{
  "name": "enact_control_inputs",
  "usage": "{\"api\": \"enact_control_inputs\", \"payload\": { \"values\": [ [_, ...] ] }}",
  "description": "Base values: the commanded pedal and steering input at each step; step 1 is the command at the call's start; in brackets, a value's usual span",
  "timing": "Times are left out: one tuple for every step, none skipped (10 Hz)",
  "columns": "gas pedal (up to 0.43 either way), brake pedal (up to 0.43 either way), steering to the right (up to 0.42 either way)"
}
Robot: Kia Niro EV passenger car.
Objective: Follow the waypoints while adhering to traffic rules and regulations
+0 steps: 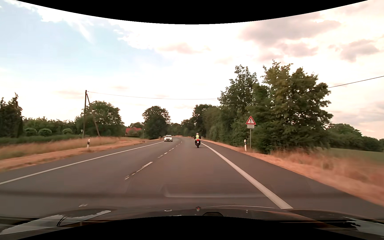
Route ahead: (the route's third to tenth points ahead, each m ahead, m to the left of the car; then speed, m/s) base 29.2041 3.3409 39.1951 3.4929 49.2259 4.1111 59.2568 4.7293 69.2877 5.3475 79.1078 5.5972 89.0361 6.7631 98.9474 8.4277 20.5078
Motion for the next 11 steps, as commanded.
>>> {"api": "enact_control_inputs", "payload": {
  "values": [
    [0.24, 0.0, -0.009],
    [0.228, 0.0, -0.009],
    [0.228, 0.0, -0.009],
    [0.228, 0.0, -0.009],
    [0.228, 0.0, -0.008],
    [0.228, 0.0, -0.007],
    [0.228, 0.0, -0.007],
    [0.228, 0.0, -0.008],
    [0.228, 0.0, -0.007],
    [0.228, 0.0, -0.007],
    [0.228, 0.0, -0.007]
  ]
}}
